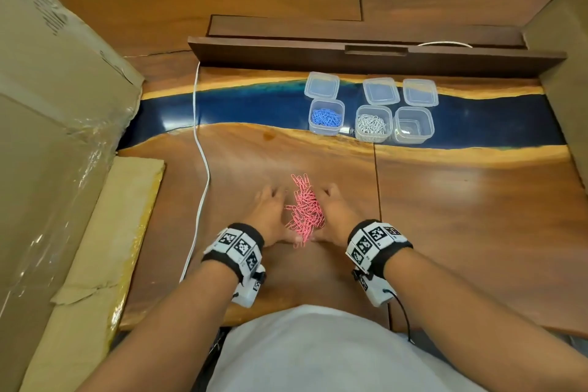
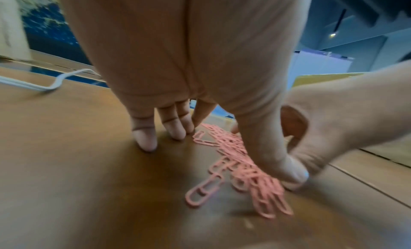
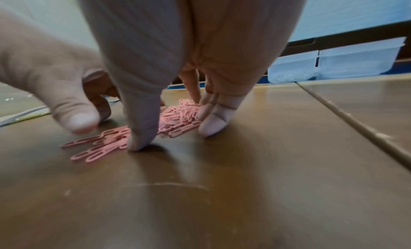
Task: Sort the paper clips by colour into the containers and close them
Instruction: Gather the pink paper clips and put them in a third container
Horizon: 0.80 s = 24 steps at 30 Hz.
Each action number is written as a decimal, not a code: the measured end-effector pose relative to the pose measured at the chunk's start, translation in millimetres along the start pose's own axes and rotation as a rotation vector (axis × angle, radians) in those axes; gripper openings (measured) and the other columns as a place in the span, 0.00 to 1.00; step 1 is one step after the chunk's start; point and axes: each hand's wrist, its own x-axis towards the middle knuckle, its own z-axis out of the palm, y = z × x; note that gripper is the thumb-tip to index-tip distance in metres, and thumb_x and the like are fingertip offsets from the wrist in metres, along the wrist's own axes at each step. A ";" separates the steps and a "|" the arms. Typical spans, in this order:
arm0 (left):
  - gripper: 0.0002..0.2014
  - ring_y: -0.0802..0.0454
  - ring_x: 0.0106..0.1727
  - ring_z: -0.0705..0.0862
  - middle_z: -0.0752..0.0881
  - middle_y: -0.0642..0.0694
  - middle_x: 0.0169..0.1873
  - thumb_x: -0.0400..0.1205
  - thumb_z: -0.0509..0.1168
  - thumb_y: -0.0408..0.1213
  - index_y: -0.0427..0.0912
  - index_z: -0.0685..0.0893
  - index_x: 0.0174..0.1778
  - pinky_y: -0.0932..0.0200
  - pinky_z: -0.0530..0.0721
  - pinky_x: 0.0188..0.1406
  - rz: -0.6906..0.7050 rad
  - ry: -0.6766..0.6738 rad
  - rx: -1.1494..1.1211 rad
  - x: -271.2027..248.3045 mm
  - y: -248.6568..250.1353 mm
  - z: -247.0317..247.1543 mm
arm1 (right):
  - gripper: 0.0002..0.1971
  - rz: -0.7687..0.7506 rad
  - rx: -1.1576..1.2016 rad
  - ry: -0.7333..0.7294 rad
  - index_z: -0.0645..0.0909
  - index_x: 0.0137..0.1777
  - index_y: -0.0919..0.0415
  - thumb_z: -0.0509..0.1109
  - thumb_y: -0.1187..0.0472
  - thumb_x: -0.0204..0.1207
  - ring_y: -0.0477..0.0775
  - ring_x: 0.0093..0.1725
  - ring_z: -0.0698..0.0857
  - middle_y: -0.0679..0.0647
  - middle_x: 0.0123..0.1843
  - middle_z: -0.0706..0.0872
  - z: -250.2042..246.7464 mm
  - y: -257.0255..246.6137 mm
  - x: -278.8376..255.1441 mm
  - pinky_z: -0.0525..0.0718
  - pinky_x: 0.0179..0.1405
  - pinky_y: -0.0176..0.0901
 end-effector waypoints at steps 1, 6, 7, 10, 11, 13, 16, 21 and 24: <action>0.59 0.44 0.75 0.63 0.65 0.43 0.73 0.61 0.81 0.56 0.43 0.55 0.83 0.45 0.68 0.76 0.043 -0.024 -0.003 -0.3 2.7 5.1 | 0.52 -0.001 0.044 0.018 0.58 0.82 0.57 0.84 0.52 0.61 0.59 0.67 0.78 0.55 0.77 0.63 0.8 -0.4 2.0 0.81 0.65 0.53; 0.59 0.45 0.73 0.68 0.65 0.44 0.74 0.63 0.80 0.55 0.44 0.52 0.84 0.49 0.74 0.71 0.166 0.016 0.153 0.6 3.8 12.3 | 0.50 0.008 0.118 0.022 0.62 0.81 0.49 0.85 0.51 0.59 0.55 0.62 0.79 0.51 0.71 0.68 3.2 7.1 0.7 0.82 0.63 0.52; 0.55 0.45 0.71 0.71 0.67 0.45 0.73 0.65 0.80 0.54 0.44 0.55 0.83 0.50 0.76 0.68 0.177 0.036 0.123 2.7 5.8 12.0 | 0.49 0.019 0.116 0.027 0.64 0.80 0.47 0.84 0.50 0.60 0.55 0.61 0.79 0.50 0.70 0.69 5.3 6.5 0.1 0.82 0.63 0.52; 0.39 0.44 0.61 0.80 0.74 0.46 0.64 0.71 0.77 0.48 0.46 0.69 0.77 0.49 0.82 0.57 0.202 0.081 0.046 11.1 13.0 8.7 | 0.34 0.037 0.154 0.121 0.73 0.74 0.45 0.80 0.56 0.67 0.57 0.60 0.81 0.51 0.63 0.74 10.3 -0.7 3.2 0.81 0.62 0.50; 0.33 0.44 0.58 0.81 0.77 0.45 0.62 0.73 0.76 0.46 0.46 0.73 0.74 0.50 0.82 0.55 0.205 0.096 0.046 13.3 14.2 7.6 | 0.29 0.043 0.157 0.148 0.76 0.72 0.47 0.77 0.59 0.70 0.57 0.61 0.81 0.52 0.63 0.76 9.9 -3.7 4.2 0.80 0.62 0.48; 0.23 0.43 0.55 0.82 0.80 0.44 0.57 0.76 0.73 0.42 0.44 0.80 0.67 0.50 0.82 0.52 0.212 0.117 0.043 15.5 16.2 5.9 | 0.22 0.051 0.126 0.169 0.80 0.69 0.51 0.73 0.63 0.74 0.58 0.61 0.81 0.55 0.64 0.79 5.9 -8.8 4.6 0.78 0.59 0.42; 0.12 0.42 0.51 0.84 0.84 0.42 0.51 0.78 0.70 0.37 0.45 0.86 0.57 0.48 0.83 0.51 0.227 0.152 0.035 16.9 19.2 3.4 | 0.16 0.041 0.066 0.175 0.84 0.64 0.54 0.69 0.64 0.78 0.60 0.58 0.83 0.58 0.59 0.84 -0.7 -13.6 4.8 0.76 0.51 0.40; 0.06 0.43 0.43 0.85 0.87 0.45 0.39 0.78 0.69 0.38 0.49 0.91 0.48 0.49 0.85 0.43 0.175 0.162 -0.020 17.9 17.7 -0.2 | 0.09 0.102 0.078 0.173 0.89 0.54 0.56 0.69 0.62 0.79 0.57 0.49 0.86 0.57 0.47 0.89 -8.8 -13.7 6.0 0.78 0.42 0.40; 0.04 0.49 0.37 0.84 0.87 0.48 0.35 0.77 0.72 0.40 0.48 0.92 0.45 0.56 0.83 0.38 0.131 0.167 -0.120 15.8 16.1 -6.3 | 0.08 0.113 0.096 0.178 0.90 0.52 0.57 0.70 0.60 0.78 0.55 0.46 0.85 0.56 0.45 0.90 -14.7 -13.7 3.5 0.77 0.41 0.39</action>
